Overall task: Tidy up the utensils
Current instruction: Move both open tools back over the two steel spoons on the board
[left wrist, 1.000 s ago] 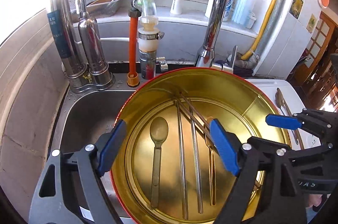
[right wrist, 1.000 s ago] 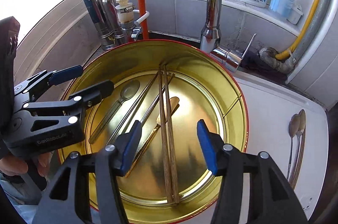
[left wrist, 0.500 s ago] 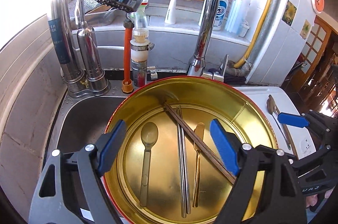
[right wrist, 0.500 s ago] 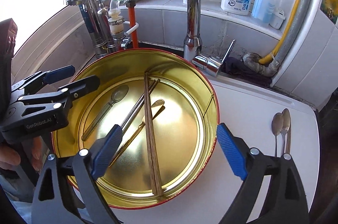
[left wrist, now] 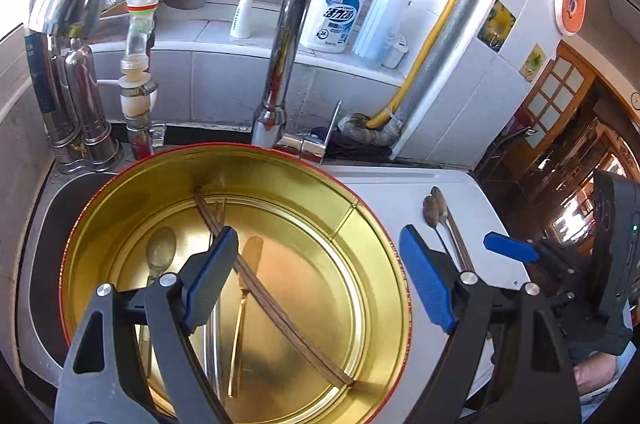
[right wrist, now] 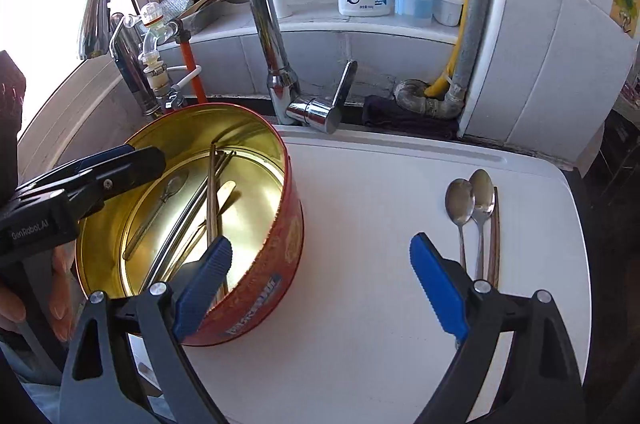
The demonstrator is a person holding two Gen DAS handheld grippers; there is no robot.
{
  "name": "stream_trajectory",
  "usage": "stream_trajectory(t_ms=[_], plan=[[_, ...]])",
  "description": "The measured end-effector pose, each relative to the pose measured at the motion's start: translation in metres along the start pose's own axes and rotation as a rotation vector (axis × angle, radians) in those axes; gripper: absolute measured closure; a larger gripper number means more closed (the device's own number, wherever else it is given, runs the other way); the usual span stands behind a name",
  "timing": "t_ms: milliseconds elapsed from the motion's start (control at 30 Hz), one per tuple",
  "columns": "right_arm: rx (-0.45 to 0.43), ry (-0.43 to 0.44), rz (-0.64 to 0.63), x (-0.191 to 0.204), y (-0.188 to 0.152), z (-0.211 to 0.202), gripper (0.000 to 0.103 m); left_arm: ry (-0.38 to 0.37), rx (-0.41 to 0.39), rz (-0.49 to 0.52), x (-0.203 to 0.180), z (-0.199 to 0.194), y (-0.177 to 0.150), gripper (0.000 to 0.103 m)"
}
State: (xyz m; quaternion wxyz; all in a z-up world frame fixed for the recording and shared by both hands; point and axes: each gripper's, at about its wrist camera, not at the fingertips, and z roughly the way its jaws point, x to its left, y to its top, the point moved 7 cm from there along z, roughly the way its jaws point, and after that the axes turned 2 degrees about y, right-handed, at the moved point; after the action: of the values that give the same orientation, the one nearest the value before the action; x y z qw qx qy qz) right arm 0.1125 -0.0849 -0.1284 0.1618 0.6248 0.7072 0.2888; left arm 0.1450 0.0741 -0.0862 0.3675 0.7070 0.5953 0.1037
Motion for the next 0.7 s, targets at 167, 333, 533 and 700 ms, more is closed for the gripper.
stream_trajectory(t_ms=[167,333,533,700], plan=[[0.02,-0.035,0.085,-0.058,-0.01,-0.005,0.012,-0.021,0.043,0.085,-0.054,0.025,0.0,0.021],[0.031,-0.073,0.152,-0.111,-0.02,-0.007,0.011,-0.047,0.09,0.138,-0.104,0.055,0.0,0.021],[0.055,-0.084,0.17,-0.157,-0.023,0.004,0.012,-0.034,0.168,0.184,-0.136,0.096,-0.011,0.021],[0.076,-0.04,0.107,-0.18,-0.011,0.02,0.012,-0.053,0.2,0.202,-0.151,0.127,-0.017,0.021]])
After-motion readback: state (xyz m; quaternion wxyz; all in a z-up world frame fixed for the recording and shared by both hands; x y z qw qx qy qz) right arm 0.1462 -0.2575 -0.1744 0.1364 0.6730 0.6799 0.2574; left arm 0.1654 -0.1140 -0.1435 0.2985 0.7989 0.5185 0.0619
